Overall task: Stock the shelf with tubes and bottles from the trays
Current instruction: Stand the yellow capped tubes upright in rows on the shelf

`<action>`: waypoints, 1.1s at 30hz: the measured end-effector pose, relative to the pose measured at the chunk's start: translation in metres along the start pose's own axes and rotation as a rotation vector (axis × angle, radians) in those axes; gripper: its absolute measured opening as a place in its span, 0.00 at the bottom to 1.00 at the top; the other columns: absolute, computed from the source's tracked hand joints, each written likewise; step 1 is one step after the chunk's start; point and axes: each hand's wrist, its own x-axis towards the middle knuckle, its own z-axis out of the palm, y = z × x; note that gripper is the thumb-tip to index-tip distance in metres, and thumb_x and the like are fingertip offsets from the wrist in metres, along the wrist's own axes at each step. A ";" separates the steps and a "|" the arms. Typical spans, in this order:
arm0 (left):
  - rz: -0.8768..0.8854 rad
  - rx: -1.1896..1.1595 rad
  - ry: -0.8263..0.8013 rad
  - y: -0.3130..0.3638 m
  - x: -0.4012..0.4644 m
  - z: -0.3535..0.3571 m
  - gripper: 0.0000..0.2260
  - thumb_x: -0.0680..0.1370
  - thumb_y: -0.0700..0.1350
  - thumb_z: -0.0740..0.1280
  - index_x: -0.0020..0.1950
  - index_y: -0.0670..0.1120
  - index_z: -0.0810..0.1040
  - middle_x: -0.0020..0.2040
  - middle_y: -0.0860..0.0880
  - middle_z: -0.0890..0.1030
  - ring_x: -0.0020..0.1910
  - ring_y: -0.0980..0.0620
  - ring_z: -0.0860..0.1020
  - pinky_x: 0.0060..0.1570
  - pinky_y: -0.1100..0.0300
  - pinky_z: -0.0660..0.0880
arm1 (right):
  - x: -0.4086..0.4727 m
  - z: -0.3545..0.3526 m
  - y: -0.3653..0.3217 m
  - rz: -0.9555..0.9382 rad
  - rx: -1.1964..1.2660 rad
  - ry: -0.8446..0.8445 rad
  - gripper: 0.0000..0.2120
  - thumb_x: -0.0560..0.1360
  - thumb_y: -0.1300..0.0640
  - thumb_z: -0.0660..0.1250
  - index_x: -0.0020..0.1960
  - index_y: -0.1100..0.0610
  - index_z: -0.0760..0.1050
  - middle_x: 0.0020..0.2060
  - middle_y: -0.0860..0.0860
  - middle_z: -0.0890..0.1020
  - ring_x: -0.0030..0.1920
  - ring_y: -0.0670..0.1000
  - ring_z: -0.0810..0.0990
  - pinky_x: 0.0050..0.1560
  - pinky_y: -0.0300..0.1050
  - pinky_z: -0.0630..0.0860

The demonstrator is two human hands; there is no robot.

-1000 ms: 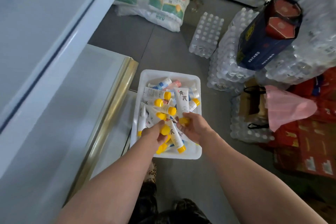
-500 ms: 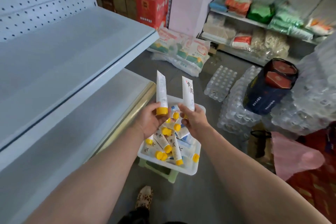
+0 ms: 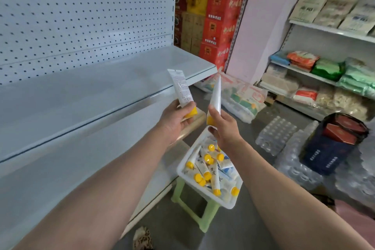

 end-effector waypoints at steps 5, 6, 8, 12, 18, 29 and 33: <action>0.126 0.115 0.185 0.047 -0.030 -0.062 0.22 0.75 0.40 0.74 0.67 0.40 0.74 0.60 0.43 0.82 0.53 0.50 0.83 0.47 0.58 0.80 | -0.013 0.069 0.000 -0.019 0.004 -0.138 0.22 0.72 0.52 0.77 0.60 0.62 0.78 0.47 0.56 0.81 0.45 0.51 0.83 0.46 0.45 0.81; 0.147 0.129 0.231 0.056 -0.037 -0.075 0.22 0.75 0.38 0.74 0.67 0.40 0.74 0.59 0.43 0.82 0.52 0.49 0.83 0.47 0.58 0.79 | -0.016 0.085 0.001 -0.020 0.011 -0.175 0.21 0.73 0.53 0.77 0.61 0.63 0.77 0.47 0.57 0.81 0.44 0.51 0.83 0.47 0.46 0.82; 0.193 0.160 0.329 0.075 -0.050 -0.106 0.21 0.74 0.36 0.74 0.65 0.40 0.74 0.56 0.44 0.82 0.51 0.48 0.82 0.48 0.55 0.80 | -0.021 0.121 0.002 -0.018 0.005 -0.256 0.16 0.75 0.56 0.75 0.57 0.63 0.77 0.45 0.57 0.81 0.45 0.52 0.83 0.47 0.46 0.83; 0.276 0.231 0.517 0.113 -0.079 -0.178 0.19 0.73 0.35 0.74 0.62 0.44 0.75 0.54 0.45 0.82 0.49 0.48 0.82 0.59 0.47 0.79 | -0.029 0.201 0.016 0.024 0.042 -0.369 0.17 0.75 0.60 0.74 0.61 0.62 0.74 0.48 0.59 0.82 0.46 0.53 0.83 0.46 0.47 0.83; 0.340 0.372 0.744 0.169 -0.146 -0.301 0.19 0.73 0.39 0.75 0.62 0.46 0.75 0.50 0.50 0.83 0.46 0.56 0.81 0.43 0.63 0.76 | -0.067 0.350 0.060 0.073 0.021 -0.592 0.18 0.75 0.62 0.74 0.63 0.61 0.75 0.49 0.57 0.82 0.48 0.54 0.82 0.50 0.47 0.82; 0.357 0.543 1.139 0.230 -0.268 -0.489 0.24 0.71 0.40 0.77 0.64 0.47 0.76 0.52 0.48 0.83 0.49 0.48 0.81 0.48 0.58 0.75 | -0.164 0.552 0.137 -0.053 -0.237 -0.812 0.14 0.73 0.61 0.76 0.58 0.56 0.80 0.47 0.50 0.85 0.46 0.47 0.84 0.48 0.38 0.78; 0.348 0.554 1.206 0.229 -0.292 -0.523 0.23 0.71 0.39 0.77 0.63 0.50 0.75 0.49 0.50 0.83 0.47 0.50 0.81 0.46 0.58 0.75 | -0.184 0.585 0.160 -0.067 -0.334 -0.824 0.15 0.73 0.59 0.76 0.59 0.55 0.79 0.44 0.47 0.85 0.43 0.44 0.84 0.45 0.37 0.77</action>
